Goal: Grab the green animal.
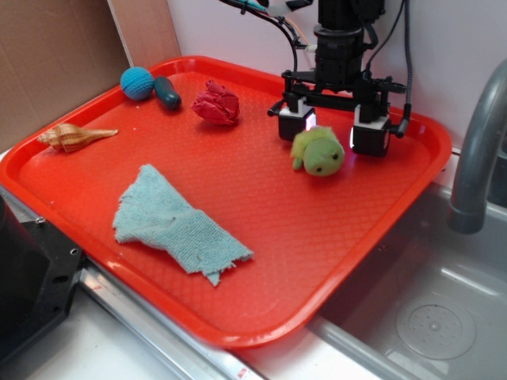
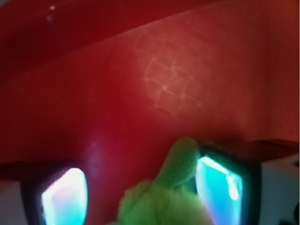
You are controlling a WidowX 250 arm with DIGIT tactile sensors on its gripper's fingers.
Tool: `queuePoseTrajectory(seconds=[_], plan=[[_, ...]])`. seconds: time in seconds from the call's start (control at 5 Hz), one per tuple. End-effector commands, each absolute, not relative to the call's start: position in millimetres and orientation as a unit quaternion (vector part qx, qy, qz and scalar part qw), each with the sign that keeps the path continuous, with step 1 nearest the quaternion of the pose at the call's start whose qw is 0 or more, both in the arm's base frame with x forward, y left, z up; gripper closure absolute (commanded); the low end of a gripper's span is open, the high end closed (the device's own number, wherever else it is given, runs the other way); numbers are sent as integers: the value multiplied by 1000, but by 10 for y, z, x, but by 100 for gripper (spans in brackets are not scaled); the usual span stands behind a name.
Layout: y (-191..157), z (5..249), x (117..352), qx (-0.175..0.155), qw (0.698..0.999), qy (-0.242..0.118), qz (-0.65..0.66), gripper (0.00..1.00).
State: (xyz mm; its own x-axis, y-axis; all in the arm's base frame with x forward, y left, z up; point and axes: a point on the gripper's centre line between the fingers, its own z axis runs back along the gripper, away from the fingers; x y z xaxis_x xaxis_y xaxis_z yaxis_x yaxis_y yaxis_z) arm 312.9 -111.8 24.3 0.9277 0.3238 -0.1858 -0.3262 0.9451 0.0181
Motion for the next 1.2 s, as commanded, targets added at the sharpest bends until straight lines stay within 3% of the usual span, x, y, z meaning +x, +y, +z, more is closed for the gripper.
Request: queuePoseTrajectory(seconds=[0.0, 0.6, 0.8, 1.0], plan=[[-1221, 811, 3062, 9, 986, 22, 167, 0], [-1252, 491, 2944, -29, 971, 29, 235, 0], [-1234, 454, 2607, -36, 967, 45, 249, 0], [-1213, 395, 2399, -40, 967, 57, 246, 100]])
